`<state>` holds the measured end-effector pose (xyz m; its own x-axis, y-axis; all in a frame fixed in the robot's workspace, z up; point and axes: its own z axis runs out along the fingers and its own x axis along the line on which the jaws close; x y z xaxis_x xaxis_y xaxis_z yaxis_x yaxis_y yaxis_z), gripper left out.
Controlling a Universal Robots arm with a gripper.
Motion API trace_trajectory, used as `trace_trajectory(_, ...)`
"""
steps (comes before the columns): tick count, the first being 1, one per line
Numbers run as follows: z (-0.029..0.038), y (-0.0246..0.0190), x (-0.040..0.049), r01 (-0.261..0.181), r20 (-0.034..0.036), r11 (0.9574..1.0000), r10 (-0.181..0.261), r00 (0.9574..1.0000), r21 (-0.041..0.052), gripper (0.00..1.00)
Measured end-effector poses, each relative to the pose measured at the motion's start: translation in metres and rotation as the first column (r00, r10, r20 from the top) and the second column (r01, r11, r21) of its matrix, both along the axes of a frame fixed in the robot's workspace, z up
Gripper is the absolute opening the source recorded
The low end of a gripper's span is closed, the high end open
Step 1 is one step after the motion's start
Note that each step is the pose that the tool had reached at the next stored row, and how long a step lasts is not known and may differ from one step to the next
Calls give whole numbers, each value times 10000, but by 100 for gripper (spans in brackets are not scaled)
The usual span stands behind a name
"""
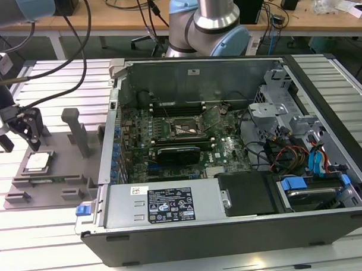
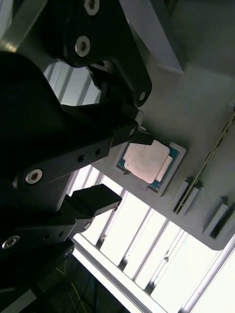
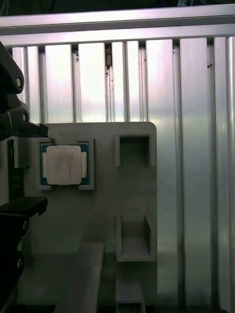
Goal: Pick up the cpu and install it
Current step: 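Pick up the cpu and move it towards the insertion slot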
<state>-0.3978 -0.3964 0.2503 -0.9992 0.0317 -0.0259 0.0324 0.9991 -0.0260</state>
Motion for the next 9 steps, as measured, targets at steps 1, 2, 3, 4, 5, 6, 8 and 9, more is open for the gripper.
trace_trajectory(1,-5,0,1,1,0,10000,-1,10000,0,60)
trace_trajectory(2,-8,0,1,0,0,10000,0,10000,0,60)
trace_trajectory(3,-15,0,2,0,1,10000,0,10000,0,60)
trace_trajectory(4,-18,0,2,0,0,10000,0,10000,-1,60)
trace_trajectory(5,-22,0,2,0,0,10000,0,10000,0,60)
trace_trajectory(6,-25,0,3,-1,-1,10000,1,10000,0,60)
trace_trajectory(8,-33,0,4,0,-1,10000,0,10000,0,60)
trace_trajectory(9,-37,0,4,-1,0,10000,1,10000,-1,60)
